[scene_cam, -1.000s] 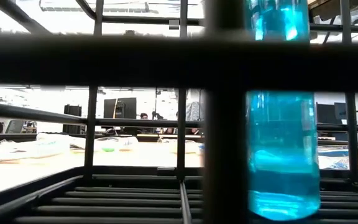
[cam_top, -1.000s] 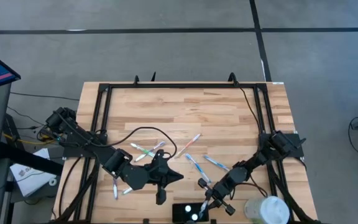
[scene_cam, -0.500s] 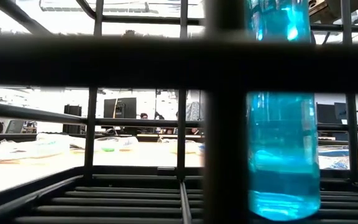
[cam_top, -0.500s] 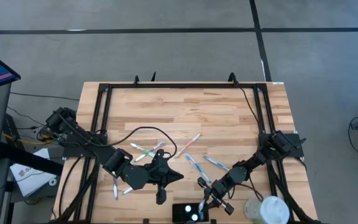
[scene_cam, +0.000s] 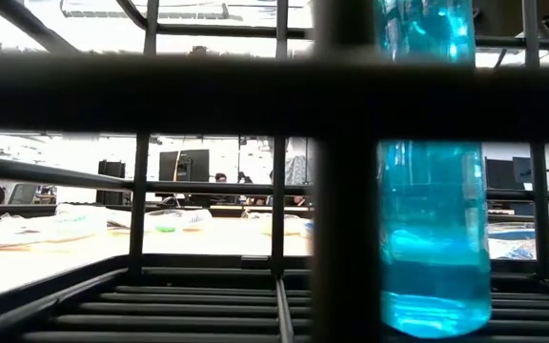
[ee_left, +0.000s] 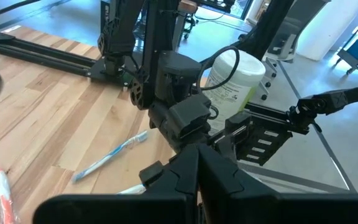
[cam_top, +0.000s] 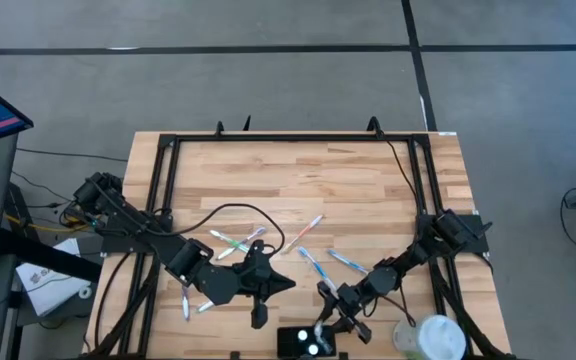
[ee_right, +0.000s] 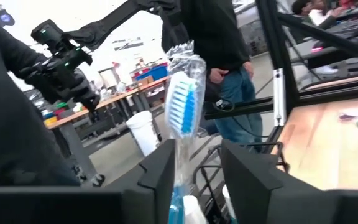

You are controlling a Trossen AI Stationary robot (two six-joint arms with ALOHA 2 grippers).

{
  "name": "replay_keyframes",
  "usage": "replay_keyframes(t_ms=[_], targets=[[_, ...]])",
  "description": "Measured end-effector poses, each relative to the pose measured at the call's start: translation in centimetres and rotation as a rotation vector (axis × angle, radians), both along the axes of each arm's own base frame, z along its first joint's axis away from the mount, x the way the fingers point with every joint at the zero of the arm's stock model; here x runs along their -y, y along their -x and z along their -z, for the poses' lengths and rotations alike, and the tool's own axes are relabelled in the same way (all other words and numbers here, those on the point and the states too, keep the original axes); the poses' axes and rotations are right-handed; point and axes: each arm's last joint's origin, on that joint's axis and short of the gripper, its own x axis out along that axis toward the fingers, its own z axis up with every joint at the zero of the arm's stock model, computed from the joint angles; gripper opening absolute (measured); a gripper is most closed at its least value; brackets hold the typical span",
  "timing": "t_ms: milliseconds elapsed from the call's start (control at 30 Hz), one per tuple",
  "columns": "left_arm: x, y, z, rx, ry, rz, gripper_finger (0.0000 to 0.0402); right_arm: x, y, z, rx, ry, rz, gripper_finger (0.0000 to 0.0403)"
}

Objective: Pick & Place toothbrushing station
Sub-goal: Put the right blue toothbrush into the black mesh organizer

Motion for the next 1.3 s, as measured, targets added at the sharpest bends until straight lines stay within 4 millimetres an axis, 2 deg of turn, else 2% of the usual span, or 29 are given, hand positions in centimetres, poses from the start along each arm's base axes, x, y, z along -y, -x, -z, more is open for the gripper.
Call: replay_keyframes(t_ms=[267,433,1000,1300], targets=[[0.0,0.0,0.0,-0.001,0.002,0.002,0.0,0.0,0.0,0.0,-0.011,-0.016,0.006,0.0211],[0.0,0.0,0.0,-0.001,0.002,0.002,0.0,0.0,0.0,0.0,-0.011,-0.017,0.005,0.0242],[0.0,0.0,0.0,0.001,0.0,-0.002,0.0,-0.7,0.5,-0.4,-0.017,-0.048,-0.021,0.0239],[-0.1,-0.1,0.0,0.0,0.0,-0.006,0.0,-1.7,-0.3,-2.1,-0.005,0.013,0.001,0.0222]])
